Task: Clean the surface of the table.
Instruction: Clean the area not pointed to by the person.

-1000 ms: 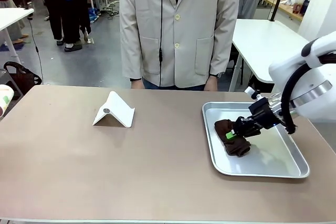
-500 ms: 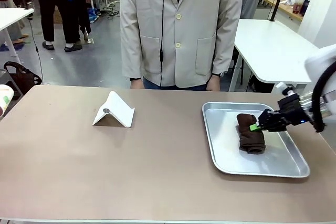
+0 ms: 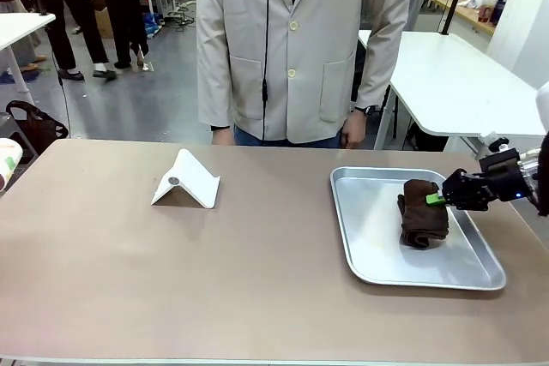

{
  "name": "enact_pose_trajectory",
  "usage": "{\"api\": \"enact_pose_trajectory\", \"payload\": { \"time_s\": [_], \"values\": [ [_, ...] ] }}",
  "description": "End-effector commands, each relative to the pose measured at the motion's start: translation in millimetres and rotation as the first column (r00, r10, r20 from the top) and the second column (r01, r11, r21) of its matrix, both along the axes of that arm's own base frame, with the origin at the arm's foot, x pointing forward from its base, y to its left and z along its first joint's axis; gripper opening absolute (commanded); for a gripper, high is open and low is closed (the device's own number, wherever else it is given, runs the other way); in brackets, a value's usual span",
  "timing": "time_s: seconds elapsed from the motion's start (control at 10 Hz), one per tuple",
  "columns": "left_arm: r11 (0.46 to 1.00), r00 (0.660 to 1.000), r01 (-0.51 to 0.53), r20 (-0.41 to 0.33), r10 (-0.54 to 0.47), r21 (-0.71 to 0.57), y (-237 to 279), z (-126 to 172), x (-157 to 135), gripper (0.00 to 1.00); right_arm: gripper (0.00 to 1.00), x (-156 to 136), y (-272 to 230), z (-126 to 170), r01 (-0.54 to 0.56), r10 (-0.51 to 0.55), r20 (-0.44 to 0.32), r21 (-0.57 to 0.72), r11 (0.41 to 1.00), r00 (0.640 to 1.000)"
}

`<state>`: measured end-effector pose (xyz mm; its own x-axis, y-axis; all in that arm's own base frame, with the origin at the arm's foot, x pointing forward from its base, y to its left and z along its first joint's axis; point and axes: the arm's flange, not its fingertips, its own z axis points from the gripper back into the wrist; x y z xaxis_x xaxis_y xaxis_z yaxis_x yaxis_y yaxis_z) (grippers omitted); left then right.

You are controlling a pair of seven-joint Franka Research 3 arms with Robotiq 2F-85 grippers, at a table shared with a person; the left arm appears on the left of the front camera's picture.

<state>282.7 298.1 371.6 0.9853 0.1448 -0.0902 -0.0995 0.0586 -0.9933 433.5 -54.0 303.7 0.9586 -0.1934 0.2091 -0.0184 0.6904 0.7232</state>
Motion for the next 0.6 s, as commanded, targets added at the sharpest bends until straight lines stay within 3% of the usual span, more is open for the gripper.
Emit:
{"api": "enact_pose_trajectory", "payload": {
  "time_s": [0.0, 0.3, 0.5],
  "values": [
    [1.000, 1.000, -0.017, -0.006, 0.017, -0.013, -1, 5, 1, 0.22, 0.10, -7, -10, 7, -0.018, 0.013, 0.041, 0.130, 0.991, 0.999],
    [1.000, 1.000, -0.017, -0.006, 0.017, -0.013, -1, 5, 1, 0.22, 0.10, -28, -42, 45, 0.025, -0.049, 0.053, 0.382, 0.924, 0.997],
    [1.000, 1.000, -0.017, -0.006, 0.017, -0.013, -1, 5, 1, 0.22, 0.10, -53, -74, 70, 0.066, -0.084, 0.003, 0.579, 0.813, 0.996]
  ]
}}
